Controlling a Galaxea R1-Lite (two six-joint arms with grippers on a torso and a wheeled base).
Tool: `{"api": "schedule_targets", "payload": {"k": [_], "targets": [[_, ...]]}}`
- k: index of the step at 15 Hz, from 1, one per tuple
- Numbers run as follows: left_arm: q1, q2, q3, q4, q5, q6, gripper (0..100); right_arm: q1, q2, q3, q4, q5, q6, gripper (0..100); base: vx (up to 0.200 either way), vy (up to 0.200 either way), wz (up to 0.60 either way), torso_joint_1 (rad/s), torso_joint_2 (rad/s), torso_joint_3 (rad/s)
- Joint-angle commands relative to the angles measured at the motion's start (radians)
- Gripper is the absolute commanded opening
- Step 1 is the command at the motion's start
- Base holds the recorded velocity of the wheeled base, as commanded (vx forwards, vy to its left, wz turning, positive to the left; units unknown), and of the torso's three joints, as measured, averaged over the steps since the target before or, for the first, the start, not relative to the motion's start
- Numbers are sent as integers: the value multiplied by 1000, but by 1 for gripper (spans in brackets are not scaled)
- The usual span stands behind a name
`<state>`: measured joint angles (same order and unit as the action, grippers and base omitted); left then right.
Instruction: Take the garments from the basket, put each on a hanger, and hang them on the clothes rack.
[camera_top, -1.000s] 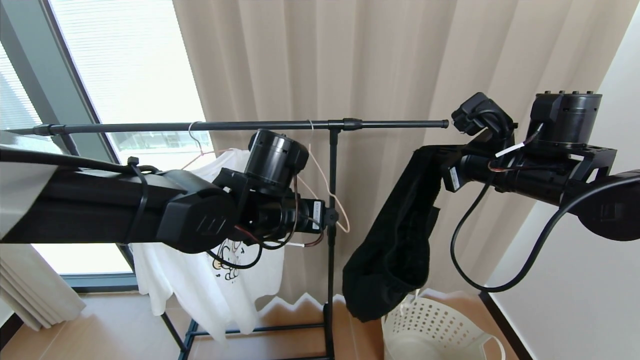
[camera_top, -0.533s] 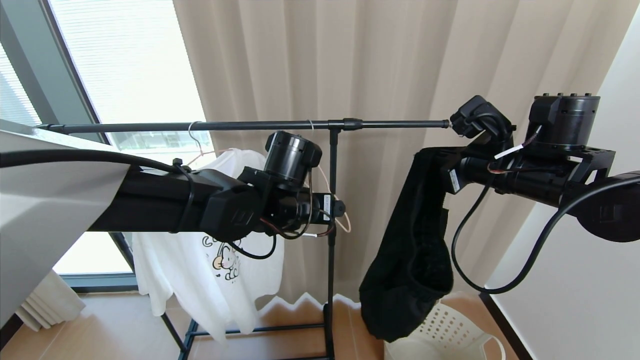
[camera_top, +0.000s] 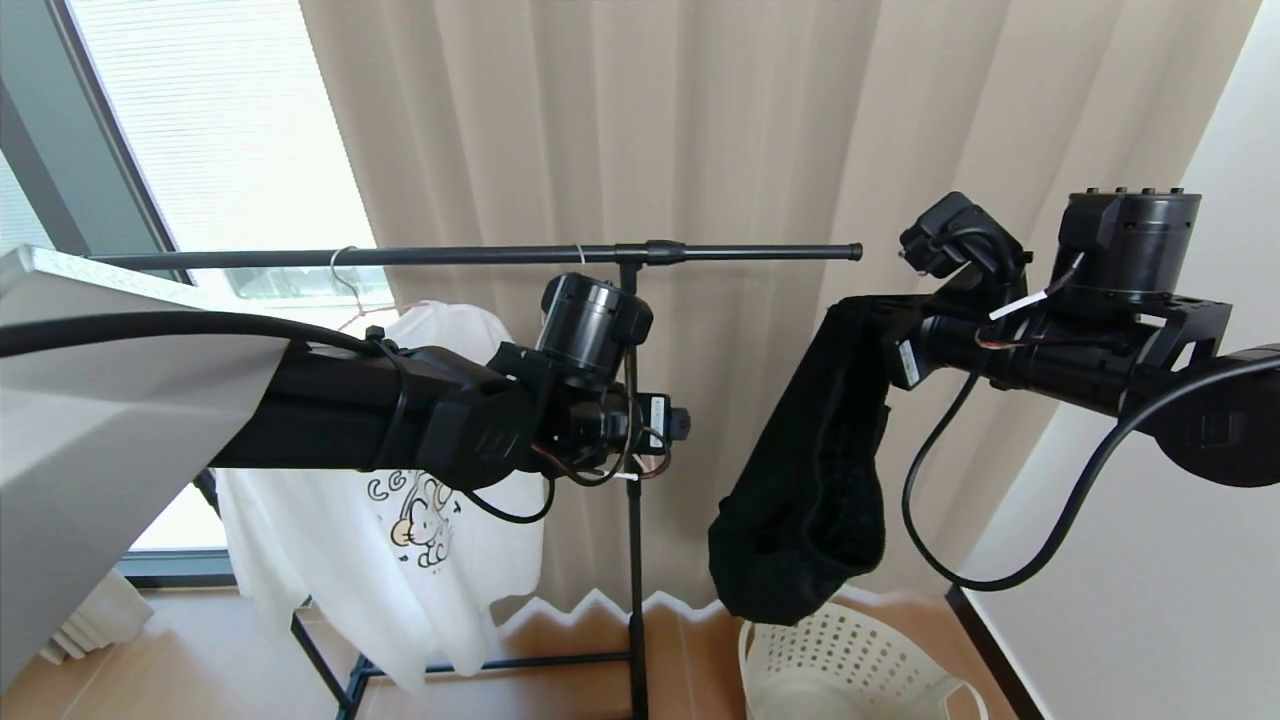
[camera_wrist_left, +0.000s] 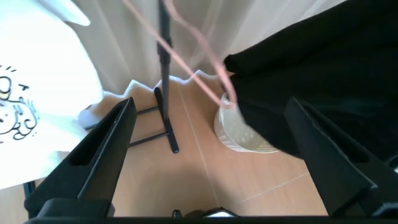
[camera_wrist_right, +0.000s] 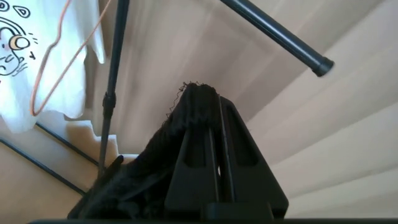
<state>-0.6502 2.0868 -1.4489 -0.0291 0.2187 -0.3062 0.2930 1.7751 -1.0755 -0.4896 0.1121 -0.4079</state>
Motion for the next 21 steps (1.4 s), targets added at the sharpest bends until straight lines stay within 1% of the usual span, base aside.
{"api": "schedule_targets", "payload": {"k": [1, 2, 3, 4, 6, 8, 13, 19, 20, 21], "targets": [[3, 2, -11, -2, 24, -1, 100, 0, 1, 2, 2, 0, 0, 0, 0, 0, 0, 0, 0, 0], [4, 4, -14, 0, 36, -2, 100, 0, 1, 2, 2, 0, 0, 0, 0, 0, 0, 0, 0, 0], [7, 22, -25, 0, 70, -2, 100, 0, 1, 2, 2, 0, -2, 0, 0, 0, 0, 0, 0, 0], [11, 27, -33, 0, 87, -4, 100, 0, 1, 2, 2, 1, 0, 0, 0, 0, 0, 0, 0, 0], [26, 42, -59, 0, 91, -13, 100, 0, 1, 2, 2, 1, -2, 0, 0, 0, 0, 0, 0, 0], [40, 70, -102, 5, 91, -47, 100, 0, 3, 2, 2, 1, -2, 0, 0, 0, 0, 0, 0, 0], [112, 154, -179, 6, 91, -94, 100, 2, 4, 2, 2, 1, -3, 0, 0, 0, 0, 0, 0, 0], [130, 251, -286, 9, 93, -99, 100, 3, 17, 2, 2, 0, -5, 0, 0, 0, 0, 0, 0, 0], [130, 262, -298, 9, 97, -99, 100, 3, 17, 2, 2, 0, -5, 0, 0, 0, 0, 0, 0, 0], [130, 291, -330, 11, 119, -97, 100, 3, 18, 2, 2, 0, -5, 0, 0, 0, 0, 0, 0, 0]]}}
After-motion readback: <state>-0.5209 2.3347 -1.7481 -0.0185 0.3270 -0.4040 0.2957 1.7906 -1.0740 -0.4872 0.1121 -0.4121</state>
